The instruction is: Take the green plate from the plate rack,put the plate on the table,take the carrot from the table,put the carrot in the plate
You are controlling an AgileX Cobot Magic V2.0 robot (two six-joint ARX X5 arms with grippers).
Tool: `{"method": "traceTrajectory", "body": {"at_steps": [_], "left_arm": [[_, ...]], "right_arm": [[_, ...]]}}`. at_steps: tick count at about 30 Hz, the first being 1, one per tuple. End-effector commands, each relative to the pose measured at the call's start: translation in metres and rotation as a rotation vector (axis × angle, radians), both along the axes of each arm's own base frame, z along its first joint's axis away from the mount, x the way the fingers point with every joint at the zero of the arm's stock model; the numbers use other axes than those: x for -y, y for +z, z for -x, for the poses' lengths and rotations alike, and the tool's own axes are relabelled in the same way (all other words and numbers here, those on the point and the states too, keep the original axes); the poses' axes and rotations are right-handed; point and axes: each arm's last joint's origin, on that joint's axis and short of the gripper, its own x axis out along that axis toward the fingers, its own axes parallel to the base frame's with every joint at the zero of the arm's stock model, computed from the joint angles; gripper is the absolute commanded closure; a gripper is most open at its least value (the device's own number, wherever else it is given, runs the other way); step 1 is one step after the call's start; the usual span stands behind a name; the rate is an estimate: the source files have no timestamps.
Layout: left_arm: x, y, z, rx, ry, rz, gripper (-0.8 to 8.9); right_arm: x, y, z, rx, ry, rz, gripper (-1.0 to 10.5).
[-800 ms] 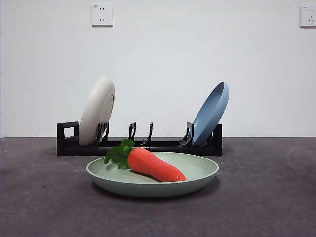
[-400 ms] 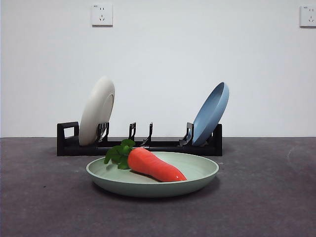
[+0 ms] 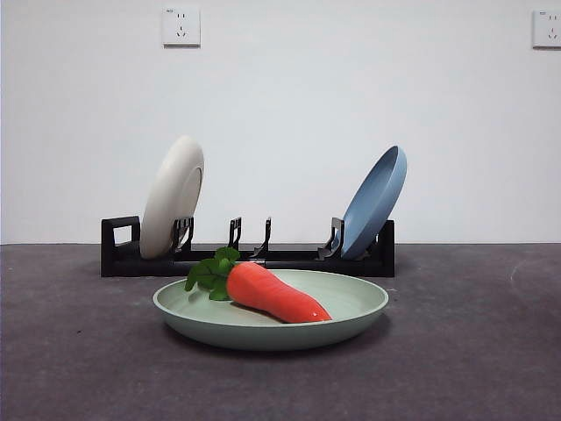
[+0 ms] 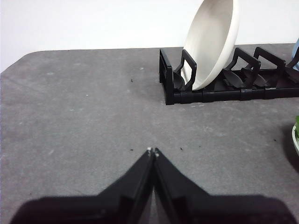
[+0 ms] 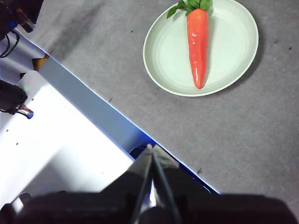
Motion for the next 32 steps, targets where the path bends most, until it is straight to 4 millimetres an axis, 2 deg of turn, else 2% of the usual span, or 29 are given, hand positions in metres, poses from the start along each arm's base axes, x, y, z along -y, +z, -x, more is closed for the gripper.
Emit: {"method": "traceTrajectory", "body": {"at_steps": [1, 21, 26, 29, 32], "left_arm": [[0.000, -0.004, 0.000, -0.010, 0.005, 0.007, 8.17], [0.000, -0.004, 0.000, -0.010, 0.005, 0.007, 8.17], [0.000, -0.004, 0.000, -0.010, 0.005, 0.007, 8.17], [0.000, -0.004, 0.000, -0.010, 0.005, 0.007, 8.17], [0.000, -0.004, 0.000, -0.010, 0.005, 0.007, 8.17]], "right_arm": [[0.000, -0.001, 0.000, -0.001, -0.003, -0.004, 9.5], [0.002, 0.000, 0.000, 0.008, -0.018, -0.006, 9.5], [0.020, 0.011, 0.003, 0.198, -0.038, -0.024, 9.5], [0.035, 0.017, 0.003, 0.353, -0.125, -0.086, 9.5], [0.051, 0.012, 0.006, 0.493, -0.246, -0.109, 9.5]]}}
